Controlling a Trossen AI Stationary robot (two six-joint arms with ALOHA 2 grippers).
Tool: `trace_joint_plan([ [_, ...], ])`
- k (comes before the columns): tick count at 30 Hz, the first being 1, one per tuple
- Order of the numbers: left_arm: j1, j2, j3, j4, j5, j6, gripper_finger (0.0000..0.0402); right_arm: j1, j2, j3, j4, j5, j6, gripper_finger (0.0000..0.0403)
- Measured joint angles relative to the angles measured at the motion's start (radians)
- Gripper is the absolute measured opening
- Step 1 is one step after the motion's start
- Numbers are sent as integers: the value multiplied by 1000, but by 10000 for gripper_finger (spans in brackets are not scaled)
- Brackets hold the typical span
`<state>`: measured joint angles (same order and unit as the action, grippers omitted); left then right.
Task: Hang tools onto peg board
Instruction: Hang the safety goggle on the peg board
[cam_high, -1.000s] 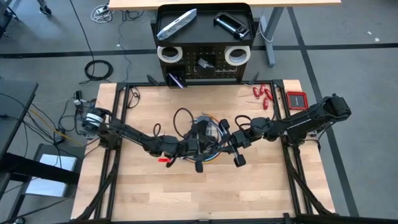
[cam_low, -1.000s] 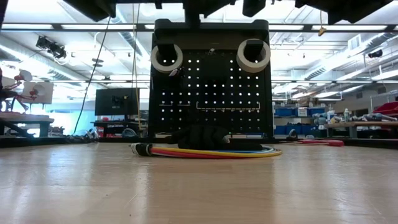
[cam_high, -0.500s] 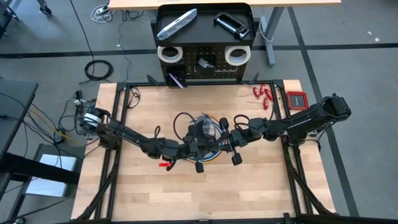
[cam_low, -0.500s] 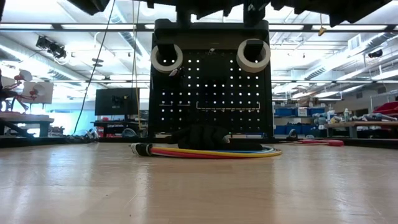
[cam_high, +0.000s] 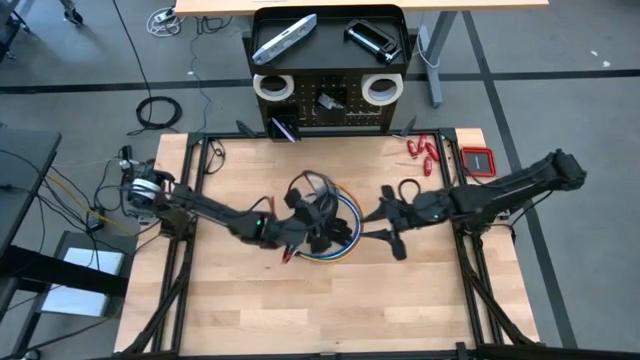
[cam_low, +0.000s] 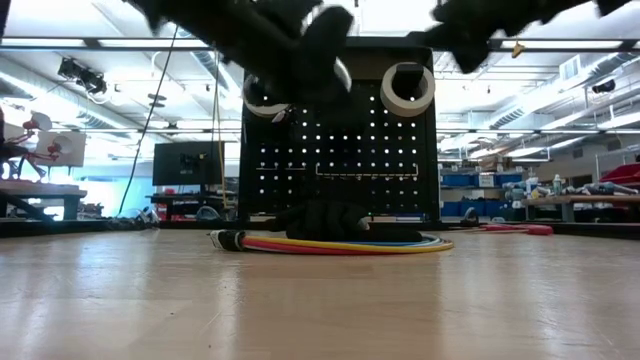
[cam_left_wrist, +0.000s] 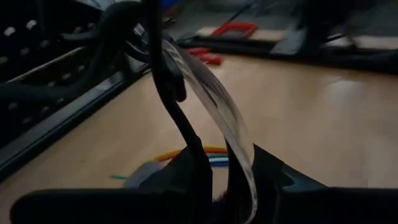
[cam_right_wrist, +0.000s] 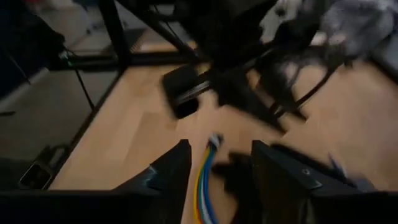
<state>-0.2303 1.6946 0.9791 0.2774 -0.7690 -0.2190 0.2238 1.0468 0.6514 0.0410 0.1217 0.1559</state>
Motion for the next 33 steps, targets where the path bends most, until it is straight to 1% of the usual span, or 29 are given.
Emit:
trace_joint_plan([
  [4, 65, 48, 54, -17, 11, 34, 95, 65, -62, 0, -130, 122, 68, 186],
  [8, 125, 146, 136, -40, 97, 58, 95, 127, -57, 0, -148, 206, 98, 184],
  [10, 142, 207, 184, -93, 102, 58, 95, 152, -38, 1, -153, 282, 106, 183],
  [13, 151, 275, 245, -148, 27, 64, 95, 168, 8, 1, -152, 457, 126, 184],
  [15, 152, 297, 265, -126, -43, 102, 95, 166, 54, -10, -119, 570, 159, 186],
  [17, 152, 307, 272, -69, -84, 152, 95, 153, 112, -34, -67, 640, 165, 190],
  [19, 152, 308, 268, -49, -103, 187, 95, 130, 170, -60, 13, 665, 164, 197],
  [23, 134, 305, 267, -32, -168, 241, 95, 75, 254, -77, 202, 667, 143, 227],
  [28, 96, 304, 266, 11, -185, 276, 95, 12, 333, -79, 504, 631, -31, 285],
  [29, 88, 304, 265, 27, -204, 291, 95, -1, 350, -79, 544, 621, -52, 297],
  [32, 66, 279, 232, 19, -319, 317, 95, -30, 364, -80, 589, 597, -58, 325],
  [33, 63, 267, 221, 34, -321, 316, 96, -37, 372, -80, 615, 579, -50, 332],
])
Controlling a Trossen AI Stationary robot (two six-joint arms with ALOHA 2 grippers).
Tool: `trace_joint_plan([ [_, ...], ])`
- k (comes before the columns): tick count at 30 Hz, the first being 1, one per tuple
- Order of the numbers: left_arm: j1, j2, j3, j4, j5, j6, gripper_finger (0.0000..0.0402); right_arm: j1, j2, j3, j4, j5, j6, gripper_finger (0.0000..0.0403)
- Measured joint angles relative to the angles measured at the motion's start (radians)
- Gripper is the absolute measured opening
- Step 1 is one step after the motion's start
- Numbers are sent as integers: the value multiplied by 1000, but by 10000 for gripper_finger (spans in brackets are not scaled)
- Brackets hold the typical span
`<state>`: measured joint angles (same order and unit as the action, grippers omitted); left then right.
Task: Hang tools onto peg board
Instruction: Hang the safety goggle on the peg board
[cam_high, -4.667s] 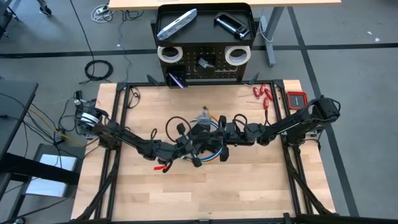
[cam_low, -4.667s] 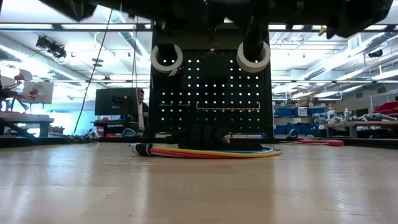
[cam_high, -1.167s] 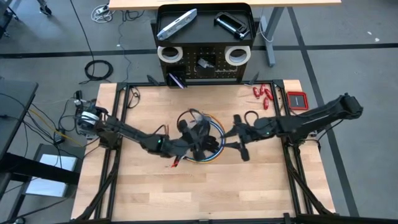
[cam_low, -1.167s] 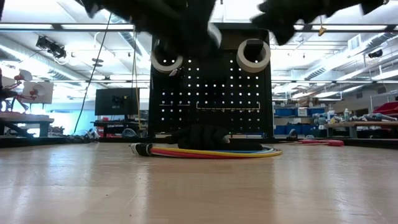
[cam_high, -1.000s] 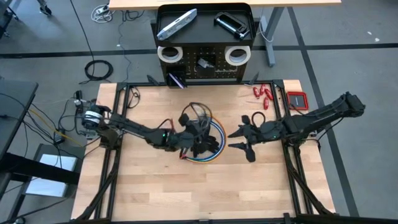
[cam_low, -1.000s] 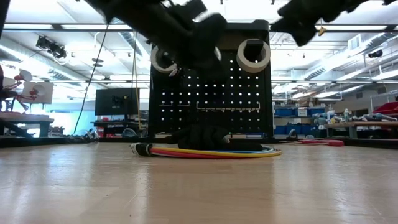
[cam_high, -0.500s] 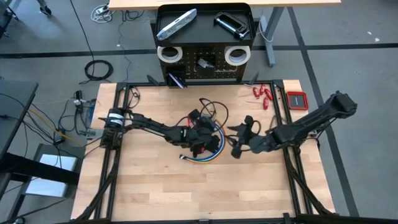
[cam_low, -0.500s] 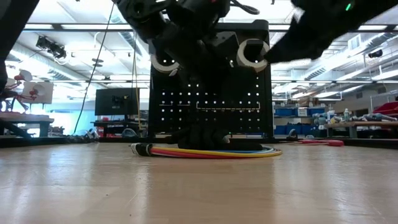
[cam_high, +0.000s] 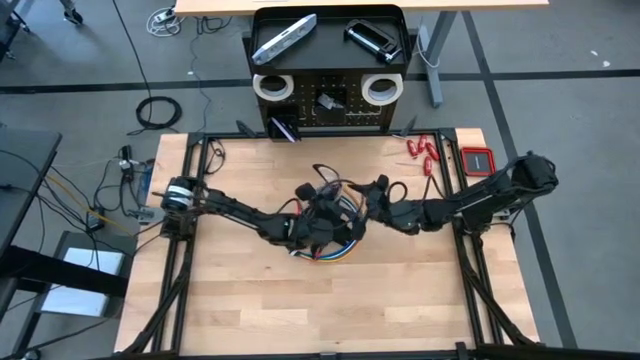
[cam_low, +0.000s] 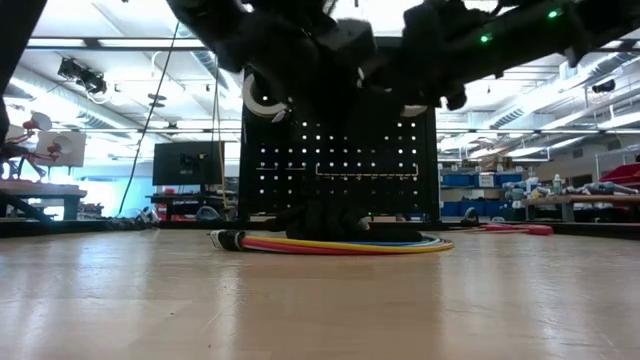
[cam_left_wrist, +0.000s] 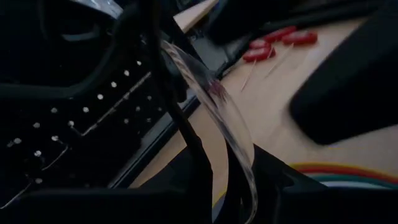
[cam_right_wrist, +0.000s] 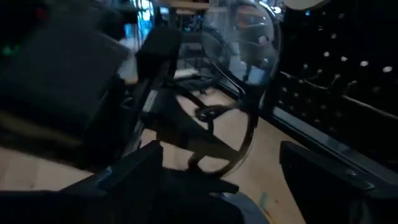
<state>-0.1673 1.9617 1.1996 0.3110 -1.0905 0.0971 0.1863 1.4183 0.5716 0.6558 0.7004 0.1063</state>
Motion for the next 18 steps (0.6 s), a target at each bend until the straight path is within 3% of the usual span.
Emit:
trace_joint_plan([
  [8, -4, -107, -148, 185, 142, 62, 98, -40, 79, 0, 236, -212, -61, 349],
  [12, 3, -123, -193, 282, 250, 104, 98, -56, 115, 2, 283, -225, -122, 347],
  [18, 6, -123, -194, 308, 296, 112, 99, -100, 132, 2, 296, -226, -79, 330],
])
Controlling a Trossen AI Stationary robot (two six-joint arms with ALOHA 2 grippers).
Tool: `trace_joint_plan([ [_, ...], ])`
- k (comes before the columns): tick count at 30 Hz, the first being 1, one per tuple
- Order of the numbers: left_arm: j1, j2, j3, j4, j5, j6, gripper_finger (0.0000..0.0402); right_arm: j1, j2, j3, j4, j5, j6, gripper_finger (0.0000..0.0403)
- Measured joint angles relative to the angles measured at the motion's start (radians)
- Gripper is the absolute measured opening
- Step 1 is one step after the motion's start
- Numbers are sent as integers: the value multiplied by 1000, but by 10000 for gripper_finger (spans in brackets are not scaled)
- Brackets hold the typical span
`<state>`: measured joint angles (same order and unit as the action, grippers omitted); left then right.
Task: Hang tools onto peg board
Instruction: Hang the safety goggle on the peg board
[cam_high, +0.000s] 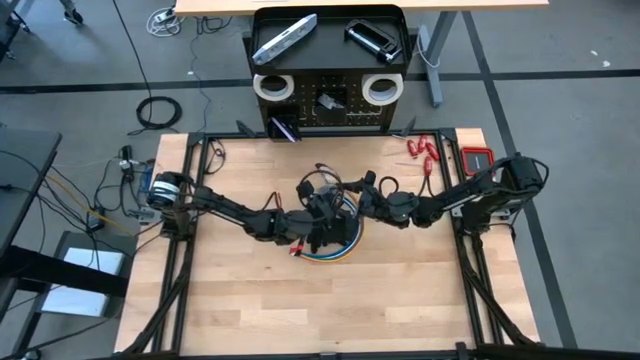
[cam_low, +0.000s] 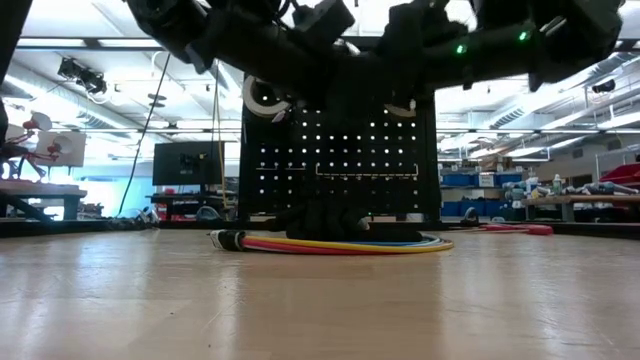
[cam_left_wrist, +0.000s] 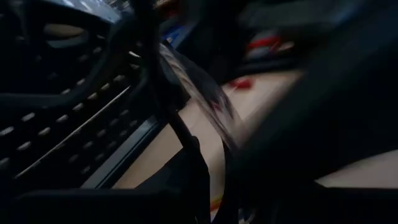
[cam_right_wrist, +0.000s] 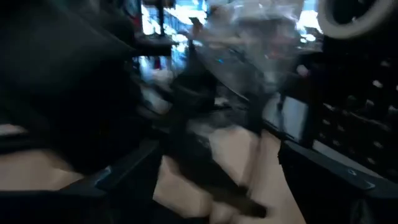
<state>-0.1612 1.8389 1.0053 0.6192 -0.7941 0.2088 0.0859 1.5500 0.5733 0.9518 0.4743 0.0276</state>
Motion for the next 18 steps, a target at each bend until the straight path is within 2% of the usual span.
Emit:
trace_joint_plan([
  [4, 5, 0, 2, 29, 22, 8, 99, -18, 2, 0, 2, -4, 27, 302],
  [10, 14, 0, 0, 52, 33, 26, 104, -24, 2, 1, 7, 18, 51, 240],
  [15, 14, 0, 3, 46, -4, 26, 117, -25, 4, 2, 6, 21, 99, 185],
  [18, 10, -30, 3, 2, 7, 15, 128, -28, 1, 3, 13, 3, 126, 161],
])
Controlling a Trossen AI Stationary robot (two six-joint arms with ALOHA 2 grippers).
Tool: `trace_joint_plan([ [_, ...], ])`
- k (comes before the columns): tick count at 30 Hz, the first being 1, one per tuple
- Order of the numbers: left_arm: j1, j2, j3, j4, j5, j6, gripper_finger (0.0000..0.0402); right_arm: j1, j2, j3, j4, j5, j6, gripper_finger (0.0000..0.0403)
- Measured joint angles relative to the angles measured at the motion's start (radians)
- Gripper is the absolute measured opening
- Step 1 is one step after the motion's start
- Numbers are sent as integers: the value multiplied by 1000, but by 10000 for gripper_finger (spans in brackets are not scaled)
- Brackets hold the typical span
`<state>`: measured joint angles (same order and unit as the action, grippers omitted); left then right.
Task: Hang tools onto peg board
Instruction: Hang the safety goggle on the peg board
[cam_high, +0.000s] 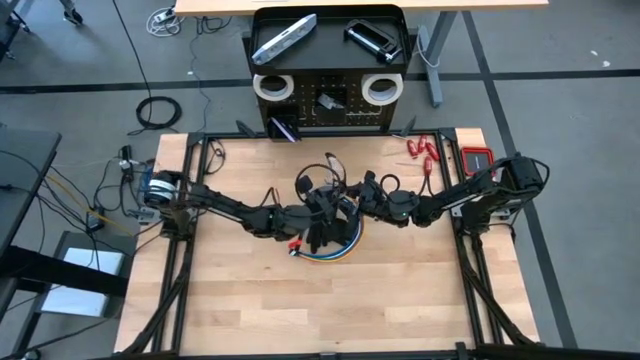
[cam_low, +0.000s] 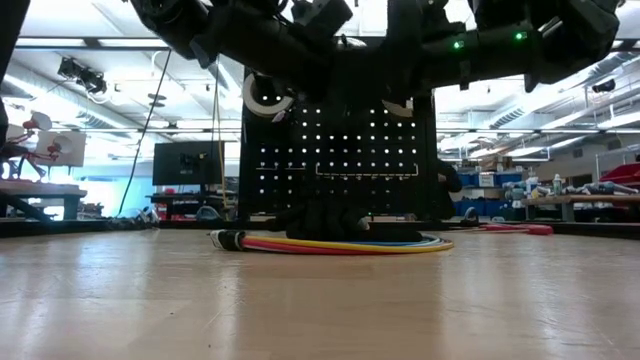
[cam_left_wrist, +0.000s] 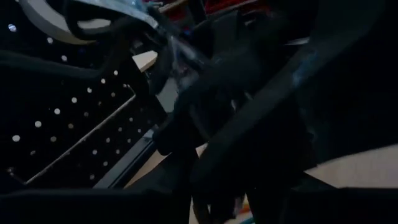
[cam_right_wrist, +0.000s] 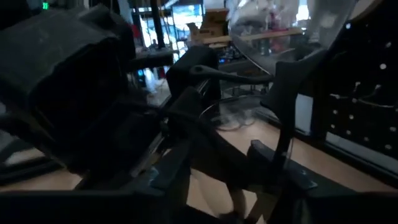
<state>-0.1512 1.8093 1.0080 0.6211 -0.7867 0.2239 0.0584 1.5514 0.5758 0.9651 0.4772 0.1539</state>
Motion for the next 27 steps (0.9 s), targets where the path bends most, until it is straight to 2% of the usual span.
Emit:
trace_joint_plan([
  [9, -29, -172, 2, -455, 15, -151, 152, -68, -41, -6, -56, -169, 35, 111],
  [11, -45, -212, 1, -545, 12, -175, 153, -85, -44, -6, -88, -264, 34, 100],
  [15, -74, -301, -22, -625, -9, -202, 153, -130, -47, -6, -110, -567, 22, 78],
  [17, -77, -350, -77, -580, 21, -211, 153, -146, -47, -6, -100, -718, 36, 67],
  [19, -71, -390, -153, -450, 100, -227, 153, -158, -48, -6, -69, -843, 54, 56],
  [23, -43, -402, -336, -12, 257, -242, 154, -170, -49, -5, -48, -900, 62, 37],
  [27, -3, -326, -446, 271, 335, -301, 154, -172, -49, -5, -10, -990, 80, 38],
])
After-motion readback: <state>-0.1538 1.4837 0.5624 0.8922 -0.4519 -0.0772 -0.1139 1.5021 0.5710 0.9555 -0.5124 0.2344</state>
